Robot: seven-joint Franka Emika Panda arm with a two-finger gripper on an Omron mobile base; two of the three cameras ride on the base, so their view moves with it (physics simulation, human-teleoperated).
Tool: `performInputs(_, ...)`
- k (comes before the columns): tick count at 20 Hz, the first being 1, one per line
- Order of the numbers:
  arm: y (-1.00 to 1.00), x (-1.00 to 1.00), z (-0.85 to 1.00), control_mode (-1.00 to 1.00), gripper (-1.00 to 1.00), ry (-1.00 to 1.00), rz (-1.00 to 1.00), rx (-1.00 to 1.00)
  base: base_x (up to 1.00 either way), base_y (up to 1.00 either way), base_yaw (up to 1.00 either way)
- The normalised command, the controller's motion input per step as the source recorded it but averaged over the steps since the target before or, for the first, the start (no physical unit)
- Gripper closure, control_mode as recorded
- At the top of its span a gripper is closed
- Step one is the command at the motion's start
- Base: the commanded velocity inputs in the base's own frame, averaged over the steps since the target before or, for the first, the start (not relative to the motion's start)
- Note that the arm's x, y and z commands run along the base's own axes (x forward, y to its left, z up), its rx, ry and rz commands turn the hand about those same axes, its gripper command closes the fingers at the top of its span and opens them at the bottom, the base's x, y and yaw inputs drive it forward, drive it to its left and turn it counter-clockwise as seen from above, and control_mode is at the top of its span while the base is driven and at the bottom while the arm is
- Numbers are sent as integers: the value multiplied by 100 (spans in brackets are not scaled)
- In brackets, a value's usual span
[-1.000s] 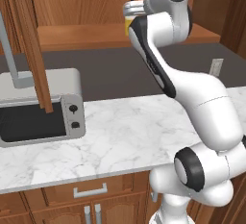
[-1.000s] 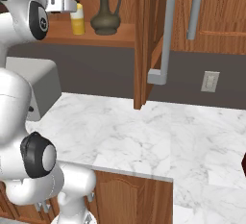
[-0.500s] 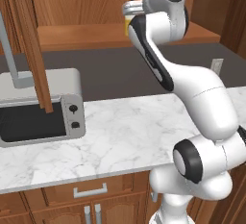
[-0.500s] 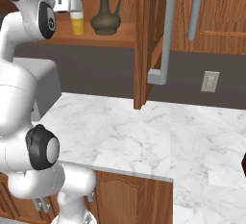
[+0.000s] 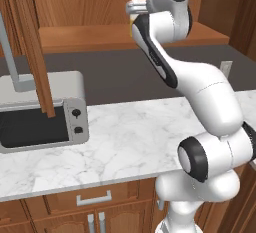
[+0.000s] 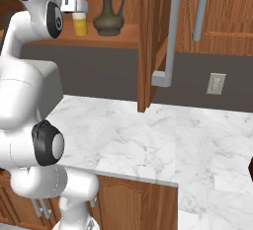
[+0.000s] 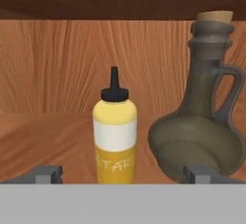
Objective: Move the mustard and oil and vinegar bottle from the cabinet to the dining counter.
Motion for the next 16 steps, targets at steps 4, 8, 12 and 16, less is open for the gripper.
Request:
performInputs(4, 3, 27, 0, -100, -100, 1, 0, 1, 0, 0, 0)
performInputs(8, 6, 26, -1, -100, -100, 4, 0, 0, 0, 0, 0)
performInputs(12, 10, 24, -3, -100, -100, 8, 0, 1, 0, 0, 0)
performInputs(16, 9, 20, -3, -100, -100, 9, 1, 2, 0, 0, 0)
